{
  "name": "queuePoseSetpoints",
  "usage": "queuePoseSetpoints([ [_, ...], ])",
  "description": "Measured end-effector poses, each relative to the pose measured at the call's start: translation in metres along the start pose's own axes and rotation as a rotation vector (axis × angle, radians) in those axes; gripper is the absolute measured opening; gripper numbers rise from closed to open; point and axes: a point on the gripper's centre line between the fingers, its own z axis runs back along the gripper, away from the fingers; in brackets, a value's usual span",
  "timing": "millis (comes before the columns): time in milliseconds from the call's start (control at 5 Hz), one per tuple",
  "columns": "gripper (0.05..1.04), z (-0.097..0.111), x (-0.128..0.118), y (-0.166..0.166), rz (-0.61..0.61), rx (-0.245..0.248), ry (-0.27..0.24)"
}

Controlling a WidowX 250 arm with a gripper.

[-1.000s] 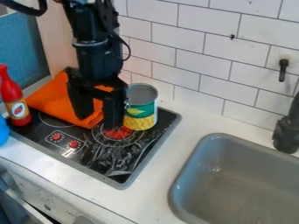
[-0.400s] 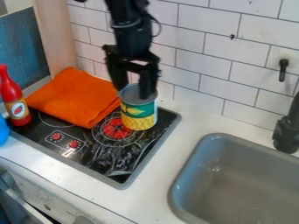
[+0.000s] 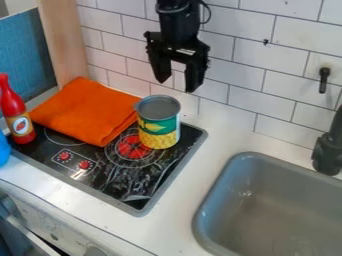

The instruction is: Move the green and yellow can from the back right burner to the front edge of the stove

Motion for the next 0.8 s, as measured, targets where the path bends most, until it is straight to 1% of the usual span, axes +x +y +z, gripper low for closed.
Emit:
queuePoseSetpoints([
  [200,1.000,0.000,0.016,0.006,0.026,0.031,-0.029],
  [400,1.000,-0.011,0.024,0.010,0.037,0.045,-0.020],
  [600,1.000,-0.036,0.022,0.012,0.041,0.035,0.049],
  [800,1.000,-0.053,0.018,0.010,0.049,0.021,0.080],
])
